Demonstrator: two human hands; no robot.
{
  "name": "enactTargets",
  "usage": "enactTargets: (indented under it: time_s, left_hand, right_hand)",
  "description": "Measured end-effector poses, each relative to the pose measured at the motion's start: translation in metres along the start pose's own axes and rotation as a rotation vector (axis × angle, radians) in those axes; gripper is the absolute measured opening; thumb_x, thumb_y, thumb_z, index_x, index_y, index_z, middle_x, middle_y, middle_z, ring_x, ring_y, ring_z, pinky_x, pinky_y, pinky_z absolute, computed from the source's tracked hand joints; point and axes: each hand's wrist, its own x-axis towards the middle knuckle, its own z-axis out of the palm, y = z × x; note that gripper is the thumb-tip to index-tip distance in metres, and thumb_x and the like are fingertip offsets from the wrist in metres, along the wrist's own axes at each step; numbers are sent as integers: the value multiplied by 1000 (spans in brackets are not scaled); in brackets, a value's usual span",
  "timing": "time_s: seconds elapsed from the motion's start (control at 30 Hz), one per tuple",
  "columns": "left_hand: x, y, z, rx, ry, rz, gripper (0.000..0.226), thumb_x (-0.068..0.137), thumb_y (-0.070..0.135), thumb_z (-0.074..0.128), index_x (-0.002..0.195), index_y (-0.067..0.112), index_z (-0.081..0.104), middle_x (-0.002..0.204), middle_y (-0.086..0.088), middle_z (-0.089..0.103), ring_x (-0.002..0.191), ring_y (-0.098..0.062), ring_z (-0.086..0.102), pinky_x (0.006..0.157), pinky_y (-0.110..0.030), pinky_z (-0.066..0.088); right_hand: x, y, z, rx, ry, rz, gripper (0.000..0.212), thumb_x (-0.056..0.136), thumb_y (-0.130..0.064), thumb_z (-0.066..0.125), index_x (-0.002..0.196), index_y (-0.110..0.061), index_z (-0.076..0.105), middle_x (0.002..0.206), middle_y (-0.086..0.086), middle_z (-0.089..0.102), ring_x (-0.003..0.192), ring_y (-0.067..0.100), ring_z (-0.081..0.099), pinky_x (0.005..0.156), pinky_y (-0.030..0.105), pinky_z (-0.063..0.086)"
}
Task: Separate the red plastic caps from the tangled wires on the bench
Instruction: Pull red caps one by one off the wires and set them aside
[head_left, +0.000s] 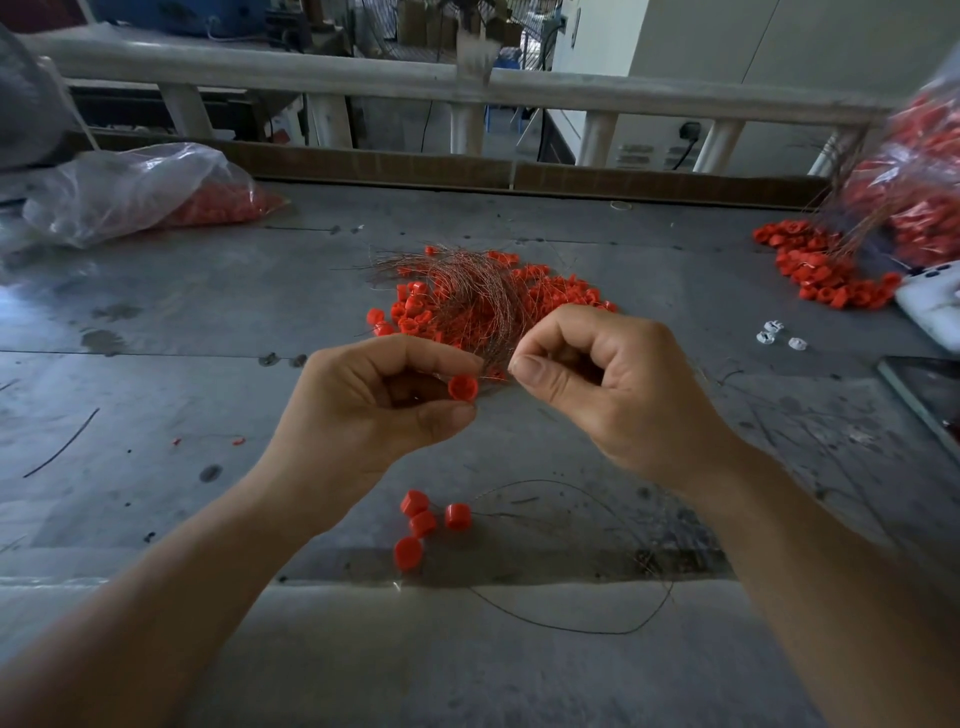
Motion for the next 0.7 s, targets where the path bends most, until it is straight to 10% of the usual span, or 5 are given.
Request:
enactTargets:
  time_s: [0.7]
  left_hand:
    - [0, 1, 5, -21, 63, 34, 23, 49, 22, 71, 72, 25, 73, 76, 4, 73, 72, -10, 69, 66, -15, 53]
  right_hand:
    - [-3, 2, 12, -60, 10, -8, 11, 82, -18, 57, 74, -12, 62, 55, -1, 55, 54, 21, 50, 44, 24, 40]
